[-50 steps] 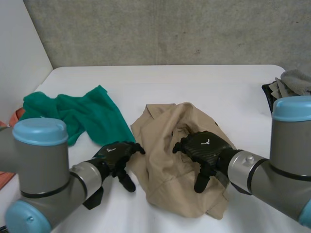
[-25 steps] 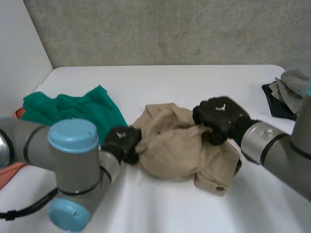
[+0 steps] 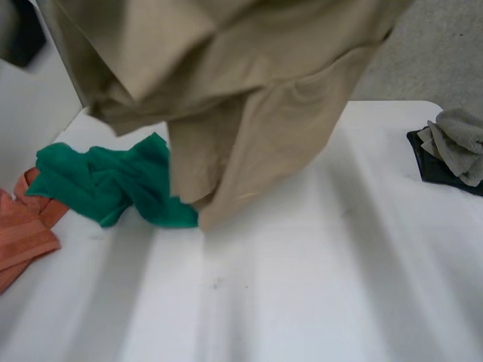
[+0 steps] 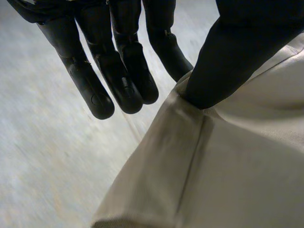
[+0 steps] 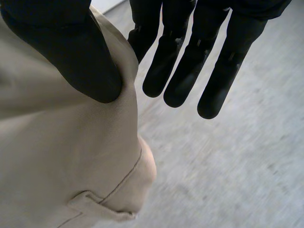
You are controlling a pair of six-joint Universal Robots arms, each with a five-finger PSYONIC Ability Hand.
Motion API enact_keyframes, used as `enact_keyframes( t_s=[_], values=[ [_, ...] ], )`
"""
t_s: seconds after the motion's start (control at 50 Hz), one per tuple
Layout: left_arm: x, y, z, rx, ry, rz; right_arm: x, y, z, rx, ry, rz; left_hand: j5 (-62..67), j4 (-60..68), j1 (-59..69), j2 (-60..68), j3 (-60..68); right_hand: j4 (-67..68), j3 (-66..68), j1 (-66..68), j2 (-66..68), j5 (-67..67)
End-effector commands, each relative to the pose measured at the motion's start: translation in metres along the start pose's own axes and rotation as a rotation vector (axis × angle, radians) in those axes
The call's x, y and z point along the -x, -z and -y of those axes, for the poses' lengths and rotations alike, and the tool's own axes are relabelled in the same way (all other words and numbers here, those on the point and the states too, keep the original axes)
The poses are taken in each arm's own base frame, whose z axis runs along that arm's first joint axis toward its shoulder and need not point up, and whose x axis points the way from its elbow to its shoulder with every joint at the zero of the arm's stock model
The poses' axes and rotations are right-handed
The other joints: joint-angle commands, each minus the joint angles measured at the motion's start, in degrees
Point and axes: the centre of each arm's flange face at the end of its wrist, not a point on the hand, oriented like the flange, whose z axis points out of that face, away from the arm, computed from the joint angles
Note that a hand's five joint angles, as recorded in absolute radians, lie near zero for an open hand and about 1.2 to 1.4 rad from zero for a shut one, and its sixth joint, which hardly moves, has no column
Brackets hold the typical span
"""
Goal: Fold the laundry.
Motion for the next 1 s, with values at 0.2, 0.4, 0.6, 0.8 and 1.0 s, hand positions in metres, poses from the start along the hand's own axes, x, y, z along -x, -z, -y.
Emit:
enact_keyframes(
  t_s=[0.2,0.4,0.6,0.8,1.0],
  values=[
    [0.011,-0.010,0.031,-0.018,-0.017,-0.036,-0.005,0.020,0.037,-0.037,-0.051,0.044,14.05,11.28,13.70,11.34,11.62,11.41,11.87,15.34,13.00,14.63],
    [0.000,-0.040,-0.126,0.294,0.014,-0.086,0.037,0.011,-0.043,0.197,-0.138,0.130,14.05,11.28,13.70,11.34,11.62,11.41,11.87,15.34,13.00,14.63],
    [0.007,-0.064,-0.258,0.339,0.058,-0.092,0.097,0.002,-0.128,0.279,-0.188,0.126,14.05,11.28,13.70,11.34,11.62,11.41,11.87,15.34,13.00,14.63],
    [0.061,-0.076,-0.326,0.384,-0.074,0.069,0.174,-0.003,-0.223,0.333,-0.247,0.267,-55.95,-58.72,-56.30,-58.66,-58.38,-58.59,-58.13,-54.66,-57.00,-55.37],
    [0.074,-0.059,-0.253,0.449,-0.207,0.222,0.107,-0.023,-0.211,0.425,-0.248,0.143,-55.95,-58.72,-56.30,-58.66,-58.38,-58.59,-58.13,-54.66,-57.00,-55.37]
  ],
)
